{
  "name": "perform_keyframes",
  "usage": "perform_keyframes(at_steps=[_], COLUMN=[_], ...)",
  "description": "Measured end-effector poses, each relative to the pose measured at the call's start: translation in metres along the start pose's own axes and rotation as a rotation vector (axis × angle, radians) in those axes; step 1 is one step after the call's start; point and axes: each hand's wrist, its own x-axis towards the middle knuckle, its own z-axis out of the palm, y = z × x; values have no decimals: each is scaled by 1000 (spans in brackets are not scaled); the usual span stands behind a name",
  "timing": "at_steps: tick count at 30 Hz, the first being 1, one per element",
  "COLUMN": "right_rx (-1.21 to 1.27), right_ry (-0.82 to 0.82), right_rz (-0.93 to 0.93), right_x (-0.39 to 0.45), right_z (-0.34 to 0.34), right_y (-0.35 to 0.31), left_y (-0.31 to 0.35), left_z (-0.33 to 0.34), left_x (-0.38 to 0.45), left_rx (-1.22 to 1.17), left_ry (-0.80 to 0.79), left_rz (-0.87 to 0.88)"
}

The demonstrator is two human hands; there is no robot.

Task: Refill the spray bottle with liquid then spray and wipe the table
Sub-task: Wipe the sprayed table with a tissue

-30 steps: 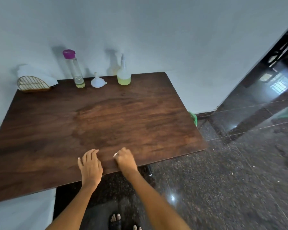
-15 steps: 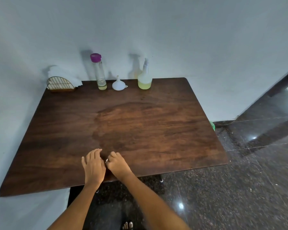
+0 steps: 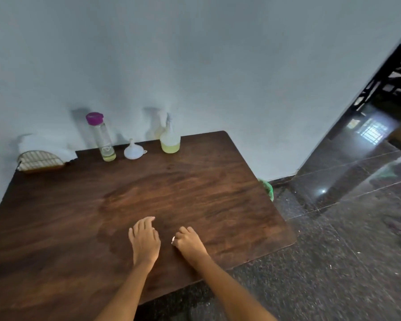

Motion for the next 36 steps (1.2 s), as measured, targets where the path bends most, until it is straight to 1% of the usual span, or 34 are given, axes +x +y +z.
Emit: perform_keyframes(at_steps=[2,5,7,9,13,15,16,17,18,20,22,24,25,26,28,29,31,32,33,34,36], right_rx=[-28,77,138,162,239,348,360,338,282,218,188,102,111,146,191,175,116,121,163,253,536], right_ry=[62,134,163,225,335,328,331,298,254,250,314,428,483,507,509,497,432,426,437,447,446], right_rz=[81,265,341,404,573,622,565,461,359,235,144,-38,-112,-117,-14,-6,-118,-134,-70,69,482], right_x=[2,7,9,12,33,53,63,67,69,71,64,45,38,32,24,21,18,16,14,12,6], right_z=[2,10,13,14,12,8,10,13,17,18,24,42,49,53,55,52,46,44,43,41,39], right_y=[36,100,145,187,277,298,304,311,318,331,338,335,336,338,344,346,348,353,361,373,402], left_y=[11,34,54,74,133,161,174,188,201,222,235,247,254,260,269,273,281,285,290,295,302], left_z=[12,33,50,65,108,127,135,143,148,155,163,167,170,172,177,178,179,180,181,183,186], left_x=[10,20,28,39,65,77,83,89,96,108,116,119,120,121,117,115,114,113,114,114,114], left_rx=[30,37,38,36,26,40,46,43,38,43,48,51,53,52,58,62,67,70,70,72,85], left_ry=[-22,-49,-53,-42,-11,-5,0,8,17,22,19,23,16,4,-19,-27,-48,-60,-69,-75,-86], left_rz=[-6,31,66,48,25,14,-2,-17,-30,-50,-85,-119,-130,-138,-134,-120,-102,-99,-93,-76,-41])
